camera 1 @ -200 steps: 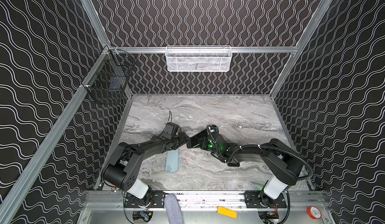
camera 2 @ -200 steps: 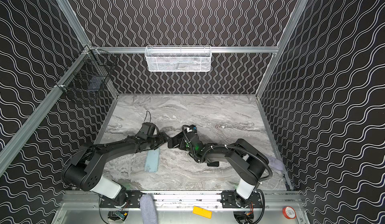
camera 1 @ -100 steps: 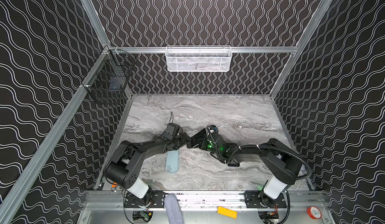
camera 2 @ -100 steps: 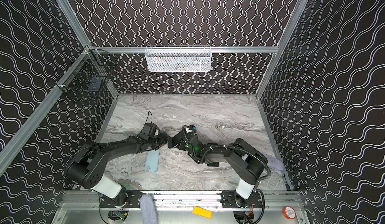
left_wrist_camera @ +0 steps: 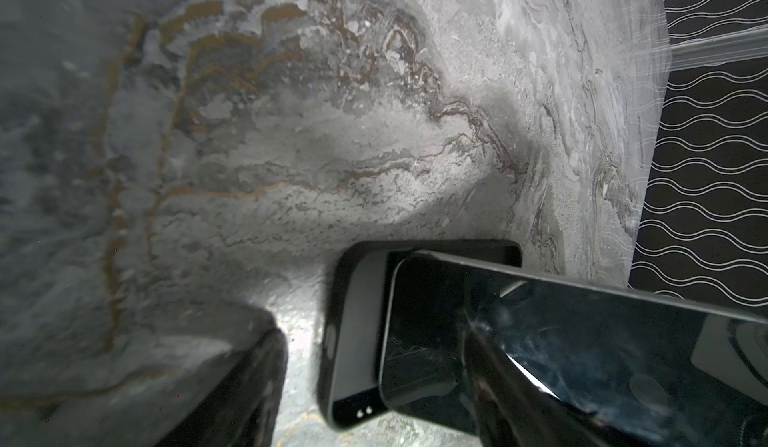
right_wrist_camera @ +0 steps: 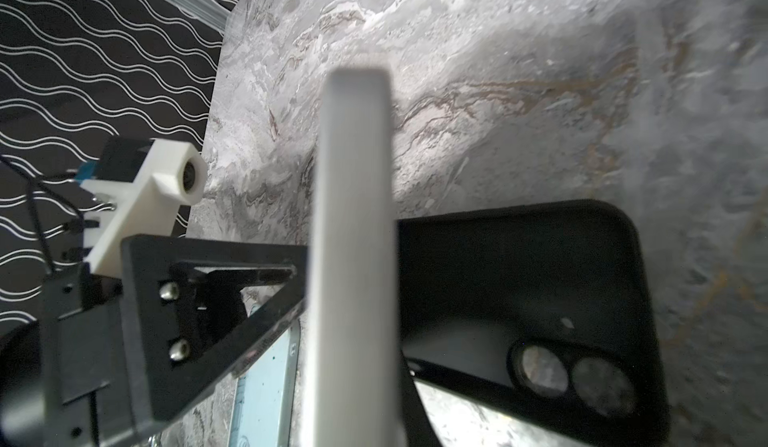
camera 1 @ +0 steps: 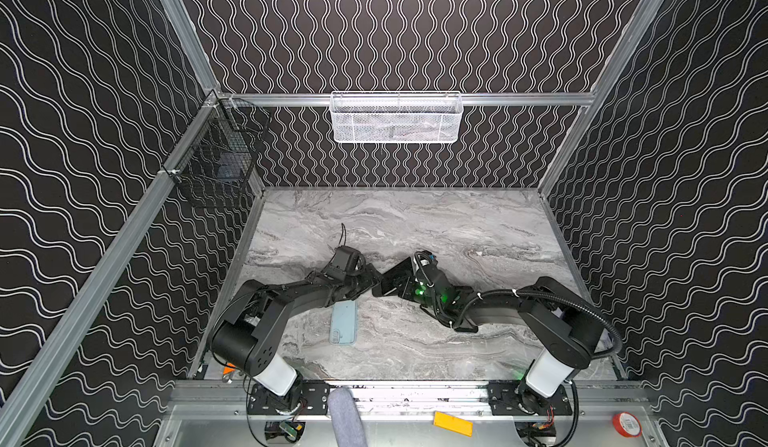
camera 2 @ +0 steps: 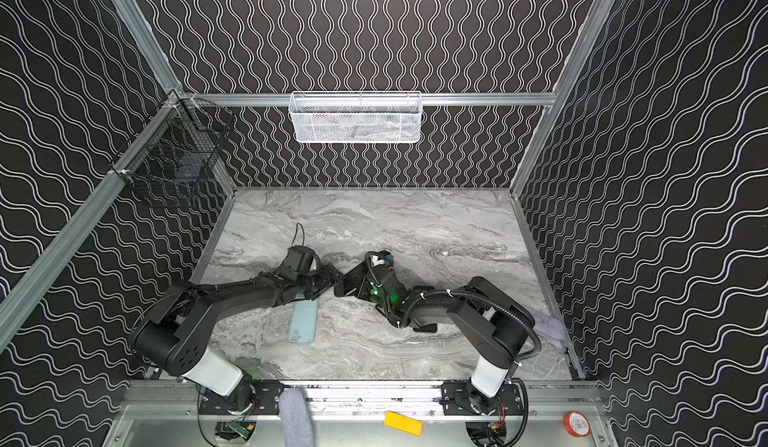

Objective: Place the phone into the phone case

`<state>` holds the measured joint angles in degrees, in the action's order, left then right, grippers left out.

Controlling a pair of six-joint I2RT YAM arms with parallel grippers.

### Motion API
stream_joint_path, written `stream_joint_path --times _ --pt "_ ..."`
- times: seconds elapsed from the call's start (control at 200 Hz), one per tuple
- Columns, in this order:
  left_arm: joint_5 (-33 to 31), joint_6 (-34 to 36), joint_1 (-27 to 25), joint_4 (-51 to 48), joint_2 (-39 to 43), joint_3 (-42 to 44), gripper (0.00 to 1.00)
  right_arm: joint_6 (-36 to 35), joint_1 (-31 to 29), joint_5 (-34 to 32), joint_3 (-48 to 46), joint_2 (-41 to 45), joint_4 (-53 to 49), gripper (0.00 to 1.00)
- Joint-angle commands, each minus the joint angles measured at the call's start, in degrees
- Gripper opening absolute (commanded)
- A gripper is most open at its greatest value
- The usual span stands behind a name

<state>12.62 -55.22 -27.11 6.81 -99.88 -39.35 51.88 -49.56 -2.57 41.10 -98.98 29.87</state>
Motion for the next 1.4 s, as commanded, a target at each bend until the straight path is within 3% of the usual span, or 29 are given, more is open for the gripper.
stream_joint_path --times 0.0,1.056,1.396 --pt "0.1 -0.3 -0.2 2.0 -0.4 -0.1 0.72 0.9 -0.1 1.1 0.8 -0.8 0.1 0.00" --pt "0.4 -2.1 -2.2 3.4 -2.5 -0.8 0.73 3.5 -0.8 3.5 1.0 -5.3 3.4 0.00" --pt "0.3 -2.5 -2.2 3.4 -2.3 -0.6 0.73 3.1 -1.1 1.8 0.2 -3.6 2.8 0.26"
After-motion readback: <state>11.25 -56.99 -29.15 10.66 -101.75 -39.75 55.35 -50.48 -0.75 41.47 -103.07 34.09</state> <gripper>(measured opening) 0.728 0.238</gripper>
